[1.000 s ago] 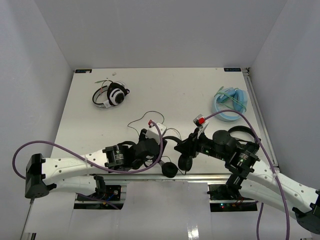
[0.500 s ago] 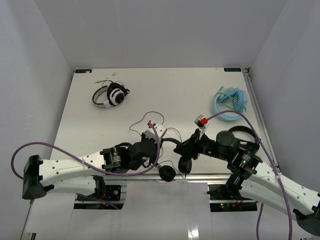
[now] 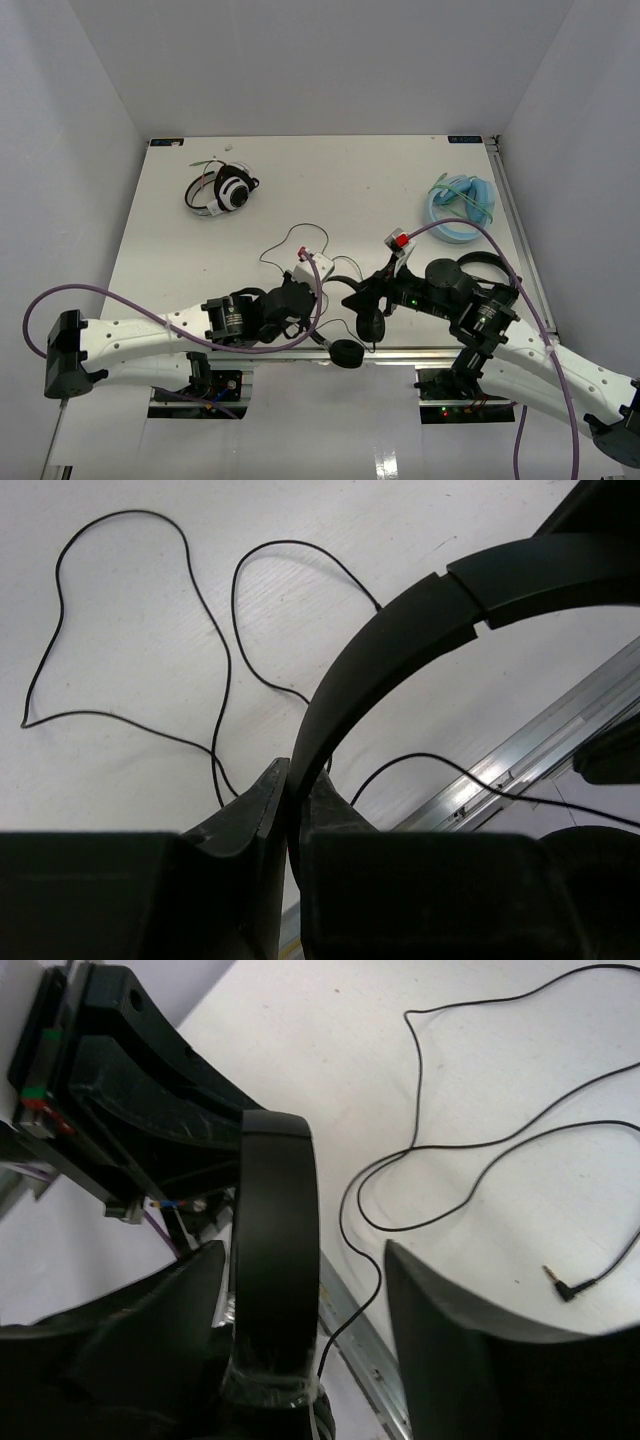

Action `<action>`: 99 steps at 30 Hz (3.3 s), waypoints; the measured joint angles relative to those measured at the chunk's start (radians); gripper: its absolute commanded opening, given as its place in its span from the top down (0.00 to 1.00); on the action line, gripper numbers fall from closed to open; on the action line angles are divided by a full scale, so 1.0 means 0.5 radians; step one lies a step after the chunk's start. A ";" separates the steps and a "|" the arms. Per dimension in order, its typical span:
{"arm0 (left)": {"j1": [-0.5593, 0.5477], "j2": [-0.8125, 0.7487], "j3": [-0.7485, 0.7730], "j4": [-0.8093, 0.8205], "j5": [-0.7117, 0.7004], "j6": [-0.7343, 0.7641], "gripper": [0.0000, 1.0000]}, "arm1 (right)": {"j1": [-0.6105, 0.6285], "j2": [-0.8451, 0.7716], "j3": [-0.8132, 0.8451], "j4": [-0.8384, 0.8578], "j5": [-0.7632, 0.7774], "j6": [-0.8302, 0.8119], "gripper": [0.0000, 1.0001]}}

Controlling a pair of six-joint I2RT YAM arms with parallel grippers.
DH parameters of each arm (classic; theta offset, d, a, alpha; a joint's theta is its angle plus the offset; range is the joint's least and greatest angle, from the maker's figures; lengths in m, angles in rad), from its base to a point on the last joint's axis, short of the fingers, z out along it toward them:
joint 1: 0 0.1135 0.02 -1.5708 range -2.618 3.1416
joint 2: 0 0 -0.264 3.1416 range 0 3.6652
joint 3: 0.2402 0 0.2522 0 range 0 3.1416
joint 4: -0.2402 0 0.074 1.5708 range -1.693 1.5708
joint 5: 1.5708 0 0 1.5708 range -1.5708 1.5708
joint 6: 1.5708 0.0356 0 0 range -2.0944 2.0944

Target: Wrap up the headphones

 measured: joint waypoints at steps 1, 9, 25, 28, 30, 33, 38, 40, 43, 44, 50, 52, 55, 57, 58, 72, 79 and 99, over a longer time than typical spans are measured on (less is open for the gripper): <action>0.000 -0.006 0.002 -0.029 -0.017 -0.028 1.00 | 0.000 0.012 0.012 -0.009 0.024 -0.014 0.22; -0.001 -0.175 0.303 -0.662 -0.228 -0.499 1.00 | -0.001 -0.043 0.255 -0.120 0.156 -0.224 0.15; 0.009 -0.719 0.887 -1.080 -0.237 -0.875 1.00 | 0.000 -0.357 0.009 0.370 -0.370 -0.637 0.16; 0.009 -0.710 0.940 -1.058 -0.180 -0.868 1.00 | 0.000 -0.205 -0.098 0.546 -0.514 -0.651 0.16; 0.009 -0.702 0.952 -1.052 -0.148 -0.866 1.00 | 0.000 -0.116 -0.149 0.651 -0.585 -0.648 0.16; 0.009 -0.674 0.952 -1.052 -0.117 -0.864 1.00 | 0.002 -0.017 -0.204 0.874 -0.705 -0.624 0.16; 0.009 -0.636 0.949 -1.046 -0.083 -0.861 1.00 | 0.023 0.100 -0.291 1.205 -0.828 -0.575 0.16; 0.009 -0.634 0.946 -1.038 -0.075 -0.860 1.00 | 0.040 0.118 -0.329 1.308 -0.856 -0.558 0.16; 0.009 -0.642 0.939 -1.005 -0.065 -0.859 1.00 | 0.067 0.134 -0.387 1.434 -0.886 -0.542 0.16; 0.009 -0.646 0.938 -0.996 -0.061 -0.859 1.00 | 0.073 0.147 -0.399 1.469 -0.890 -0.538 0.16; 0.009 -0.651 0.935 -0.944 -0.039 -0.844 1.00 | 0.138 0.308 -0.435 1.726 -0.932 -0.491 0.17; 0.009 -0.648 0.935 -0.936 -0.039 -0.840 1.00 | 0.180 0.396 -0.435 1.790 -0.938 -0.485 0.17; 0.009 -0.647 0.935 -0.922 -0.037 -0.837 1.00 | 0.238 0.499 -0.435 1.857 -0.933 -0.484 0.17; 0.009 -0.647 0.935 -0.905 -0.034 -0.837 1.00 | 0.269 0.549 -0.434 1.900 -0.928 -0.484 0.18; 0.009 -0.647 0.935 -0.896 -0.033 -0.837 1.00 | 0.283 0.573 -0.434 1.921 -0.925 -0.484 0.19; 0.009 -0.729 0.935 -0.762 0.048 -0.830 1.00 | 0.396 0.896 -0.425 2.124 -0.644 -0.464 0.37; 0.009 -0.774 0.920 -0.696 0.087 -0.831 1.00 | 0.397 0.943 -0.425 2.131 -0.360 -0.451 0.40; 0.009 -0.782 0.808 -0.556 0.136 -0.831 1.00 | 0.437 1.388 -0.394 2.584 -0.550 -0.369 0.51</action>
